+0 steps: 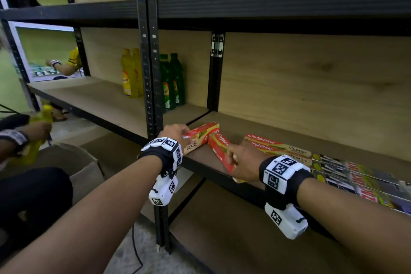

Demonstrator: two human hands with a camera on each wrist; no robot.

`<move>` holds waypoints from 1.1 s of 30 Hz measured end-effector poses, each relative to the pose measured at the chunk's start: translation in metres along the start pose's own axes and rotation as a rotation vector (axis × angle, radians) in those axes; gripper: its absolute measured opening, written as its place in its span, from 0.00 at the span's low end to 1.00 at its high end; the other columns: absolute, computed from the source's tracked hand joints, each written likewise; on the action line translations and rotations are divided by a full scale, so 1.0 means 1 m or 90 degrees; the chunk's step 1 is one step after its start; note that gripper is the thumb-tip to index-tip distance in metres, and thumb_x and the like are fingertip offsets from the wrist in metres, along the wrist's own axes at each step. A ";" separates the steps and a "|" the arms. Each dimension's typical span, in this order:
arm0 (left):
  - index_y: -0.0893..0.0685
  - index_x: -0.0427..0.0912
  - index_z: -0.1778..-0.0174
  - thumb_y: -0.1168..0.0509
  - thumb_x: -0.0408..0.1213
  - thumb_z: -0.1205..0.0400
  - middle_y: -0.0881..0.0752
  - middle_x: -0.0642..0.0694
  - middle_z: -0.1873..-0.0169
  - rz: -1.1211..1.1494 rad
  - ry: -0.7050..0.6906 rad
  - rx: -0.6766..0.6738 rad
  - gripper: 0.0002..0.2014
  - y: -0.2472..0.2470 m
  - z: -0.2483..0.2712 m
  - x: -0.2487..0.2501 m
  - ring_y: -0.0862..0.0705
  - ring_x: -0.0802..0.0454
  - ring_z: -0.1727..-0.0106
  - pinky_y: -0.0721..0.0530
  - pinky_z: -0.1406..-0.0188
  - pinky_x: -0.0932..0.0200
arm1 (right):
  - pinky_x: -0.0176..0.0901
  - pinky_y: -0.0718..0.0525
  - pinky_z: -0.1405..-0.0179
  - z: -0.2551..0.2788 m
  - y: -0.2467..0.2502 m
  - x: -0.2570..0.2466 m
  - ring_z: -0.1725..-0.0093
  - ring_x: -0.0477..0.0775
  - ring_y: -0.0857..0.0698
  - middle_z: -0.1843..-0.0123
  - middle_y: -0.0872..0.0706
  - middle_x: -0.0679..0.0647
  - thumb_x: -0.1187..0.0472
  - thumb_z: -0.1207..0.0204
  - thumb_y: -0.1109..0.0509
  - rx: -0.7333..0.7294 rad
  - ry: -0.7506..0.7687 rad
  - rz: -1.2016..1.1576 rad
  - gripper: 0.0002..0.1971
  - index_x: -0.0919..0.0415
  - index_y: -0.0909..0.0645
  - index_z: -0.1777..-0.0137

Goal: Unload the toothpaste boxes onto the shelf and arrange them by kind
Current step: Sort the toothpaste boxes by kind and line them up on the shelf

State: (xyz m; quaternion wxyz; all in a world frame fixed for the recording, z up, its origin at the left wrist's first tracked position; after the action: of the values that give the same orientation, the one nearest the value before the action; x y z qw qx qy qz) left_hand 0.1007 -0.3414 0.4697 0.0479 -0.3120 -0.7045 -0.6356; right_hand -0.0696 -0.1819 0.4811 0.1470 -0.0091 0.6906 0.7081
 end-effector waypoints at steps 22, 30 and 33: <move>0.12 0.43 0.41 0.32 0.35 0.17 0.11 0.41 0.48 0.574 -0.123 -0.004 0.10 0.060 0.036 0.040 0.10 0.47 0.50 0.08 0.62 0.49 | 0.38 0.22 0.61 0.047 0.044 0.090 0.47 0.54 0.17 0.38 0.21 0.51 0.71 0.27 0.31 -0.057 -0.113 0.147 0.14 0.51 0.20 0.47; 0.14 0.42 0.36 0.34 0.35 0.16 0.12 0.38 0.42 0.835 -0.076 -0.086 0.13 0.025 0.060 0.070 0.12 0.40 0.41 0.10 0.54 0.41 | 0.42 0.10 0.53 0.054 0.052 0.055 0.45 0.42 0.13 0.40 0.14 0.43 0.47 0.22 0.28 0.037 0.020 -0.414 0.18 0.45 0.22 0.33; 0.17 0.42 0.33 0.36 0.35 0.15 0.11 0.37 0.43 0.909 -0.060 -0.125 0.15 0.008 0.072 0.088 0.11 0.39 0.44 0.10 0.51 0.42 | 0.47 0.09 0.50 0.049 0.044 0.040 0.43 0.46 0.12 0.36 0.14 0.50 0.51 0.22 0.26 0.064 0.053 -0.566 0.27 0.52 0.28 0.24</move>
State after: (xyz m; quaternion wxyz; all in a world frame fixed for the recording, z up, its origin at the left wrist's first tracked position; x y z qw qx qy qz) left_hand 0.0580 -0.2411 0.5037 0.3927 -0.7261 -0.2697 -0.4957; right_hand -0.1079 -0.1258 0.5175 0.4094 -0.3261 0.6585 0.5408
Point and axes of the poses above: each hand's wrist, its own z-axis away from the middle knuckle, its own y-axis out of the back of the hand, x = y × z, the point moved 1 cm from there along -z, towards the middle knuckle
